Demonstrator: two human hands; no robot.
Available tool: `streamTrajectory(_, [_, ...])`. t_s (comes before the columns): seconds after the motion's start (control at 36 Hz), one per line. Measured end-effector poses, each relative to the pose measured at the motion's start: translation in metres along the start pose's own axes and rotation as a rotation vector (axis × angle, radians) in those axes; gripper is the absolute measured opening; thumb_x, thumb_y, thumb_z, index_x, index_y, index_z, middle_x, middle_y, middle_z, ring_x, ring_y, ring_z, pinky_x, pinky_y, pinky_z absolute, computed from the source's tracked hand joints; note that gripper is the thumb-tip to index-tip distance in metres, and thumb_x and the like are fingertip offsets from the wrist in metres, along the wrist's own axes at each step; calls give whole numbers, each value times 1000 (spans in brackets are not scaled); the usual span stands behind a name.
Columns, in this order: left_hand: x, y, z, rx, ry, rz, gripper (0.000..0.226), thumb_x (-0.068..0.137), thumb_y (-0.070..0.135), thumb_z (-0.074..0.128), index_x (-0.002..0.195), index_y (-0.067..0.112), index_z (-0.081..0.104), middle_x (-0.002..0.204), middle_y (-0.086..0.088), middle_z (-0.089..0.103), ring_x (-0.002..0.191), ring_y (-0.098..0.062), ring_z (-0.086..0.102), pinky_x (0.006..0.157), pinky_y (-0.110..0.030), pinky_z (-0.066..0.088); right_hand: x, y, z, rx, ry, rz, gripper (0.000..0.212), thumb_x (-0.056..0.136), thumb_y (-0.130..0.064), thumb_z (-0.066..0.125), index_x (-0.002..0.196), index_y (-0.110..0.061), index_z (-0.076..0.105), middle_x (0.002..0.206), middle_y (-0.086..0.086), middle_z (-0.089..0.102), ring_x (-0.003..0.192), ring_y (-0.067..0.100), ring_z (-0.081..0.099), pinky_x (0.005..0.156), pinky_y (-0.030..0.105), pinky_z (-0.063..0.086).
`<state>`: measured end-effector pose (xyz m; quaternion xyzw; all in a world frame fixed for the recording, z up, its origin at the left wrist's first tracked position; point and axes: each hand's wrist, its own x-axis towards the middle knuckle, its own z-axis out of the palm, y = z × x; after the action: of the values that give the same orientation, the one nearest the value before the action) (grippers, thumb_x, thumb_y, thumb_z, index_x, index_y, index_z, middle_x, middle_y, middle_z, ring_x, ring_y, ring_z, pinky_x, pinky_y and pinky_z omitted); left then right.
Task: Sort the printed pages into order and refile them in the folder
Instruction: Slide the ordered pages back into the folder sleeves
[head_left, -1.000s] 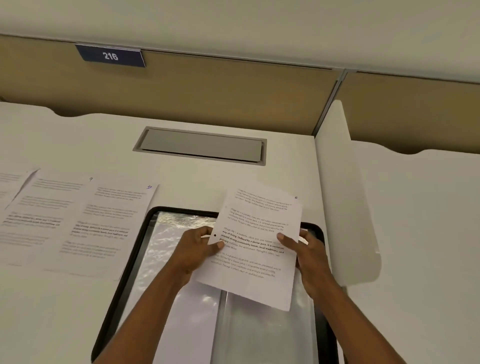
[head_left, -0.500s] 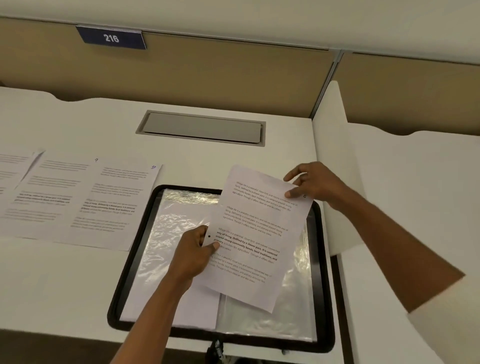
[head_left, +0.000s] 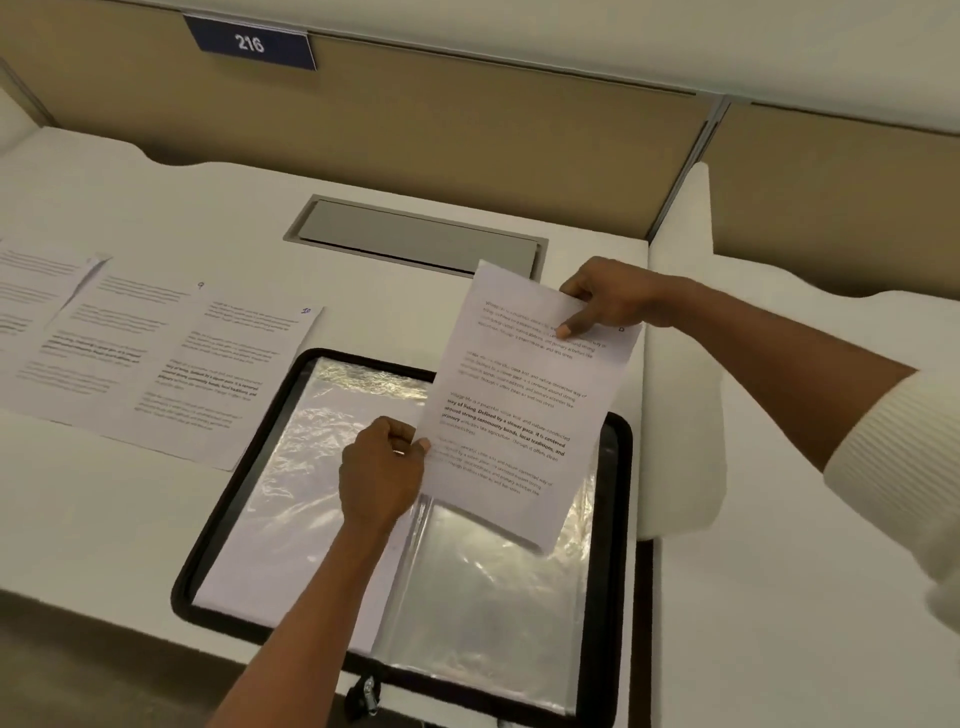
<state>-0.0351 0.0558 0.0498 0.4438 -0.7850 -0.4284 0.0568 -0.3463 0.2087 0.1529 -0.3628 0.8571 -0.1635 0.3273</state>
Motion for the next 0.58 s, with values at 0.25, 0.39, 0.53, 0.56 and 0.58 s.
streamTrajectory(0.25, [-38,14,87,427,295,177,9,93,25,73,91,17,69,91,-1,70,88,-25,64,81,-42,51,39,39,-80,-130,114,-32,24,81,-21,90,96,-7,79,98,20,77,79,33,71,73,45,58])
streamTrajectory(0.39, [-44,22,144,532,236,291,27,95,43,70,105,17,71,109,0,66,106,-22,59,93,-40,51,60,50,-104,-193,123,-30,29,82,-24,90,105,-9,80,96,13,77,84,30,71,75,38,58])
streamTrajectory(0.53, [-41,37,180,573,232,333,57,93,66,63,115,13,68,134,-8,59,120,-27,53,97,-42,49,78,55,-117,-182,84,-17,31,81,-26,90,108,-14,81,95,9,78,89,31,75,86,50,63])
streamTrajectory(0.56, [-40,41,185,584,233,322,65,92,71,60,117,12,67,139,-10,57,123,-29,52,99,-44,48,80,56,-119,-184,76,-12,31,81,-27,91,108,-14,81,96,9,78,91,32,75,87,52,63])
streamTrajectory(0.58, [-38,45,190,597,233,308,73,90,77,57,120,11,66,143,-12,55,127,-31,51,101,-45,48,83,56,-121,-182,66,-9,31,81,-26,91,107,-13,81,96,10,78,91,34,76,87,53,63])
